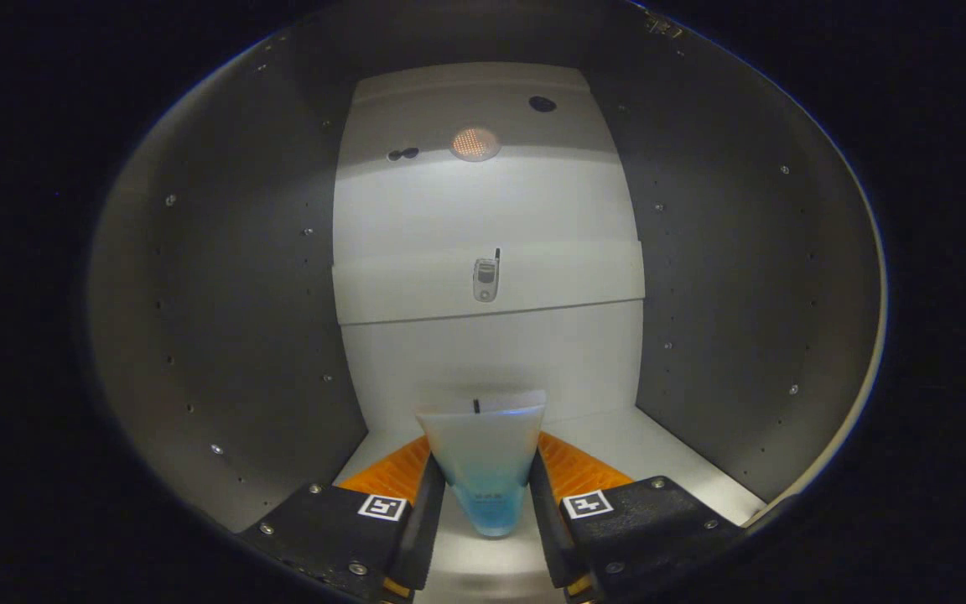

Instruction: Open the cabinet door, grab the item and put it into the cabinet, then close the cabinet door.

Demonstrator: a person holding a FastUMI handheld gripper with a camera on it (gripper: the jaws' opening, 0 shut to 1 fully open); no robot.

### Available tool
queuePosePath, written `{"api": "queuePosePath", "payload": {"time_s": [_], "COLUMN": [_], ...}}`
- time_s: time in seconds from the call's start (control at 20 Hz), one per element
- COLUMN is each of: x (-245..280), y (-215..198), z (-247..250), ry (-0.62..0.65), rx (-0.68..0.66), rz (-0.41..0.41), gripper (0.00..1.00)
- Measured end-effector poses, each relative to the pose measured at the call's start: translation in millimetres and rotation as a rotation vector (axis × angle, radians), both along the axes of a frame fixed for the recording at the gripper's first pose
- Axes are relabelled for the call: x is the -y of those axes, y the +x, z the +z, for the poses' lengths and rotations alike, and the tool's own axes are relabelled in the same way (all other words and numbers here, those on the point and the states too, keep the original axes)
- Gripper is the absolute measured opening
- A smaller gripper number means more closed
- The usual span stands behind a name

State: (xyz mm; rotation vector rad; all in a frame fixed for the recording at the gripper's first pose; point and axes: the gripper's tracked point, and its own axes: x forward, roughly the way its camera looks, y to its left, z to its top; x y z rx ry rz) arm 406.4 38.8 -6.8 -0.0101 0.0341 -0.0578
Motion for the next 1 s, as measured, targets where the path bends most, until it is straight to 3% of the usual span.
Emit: {"api": "queuePosePath", "payload": {"time_s": [0.6,0.85,1.0], "x": [-6,-10,-4], "y": [-8,-12,-16], "z": [-20,-35,-28], "ry": [-0.019,0.011,0.029], "rx": [0.02,-0.035,-0.013], "rz": [0.016,0.04,0.018], "gripper": [0.56,0.74,0.79]}}
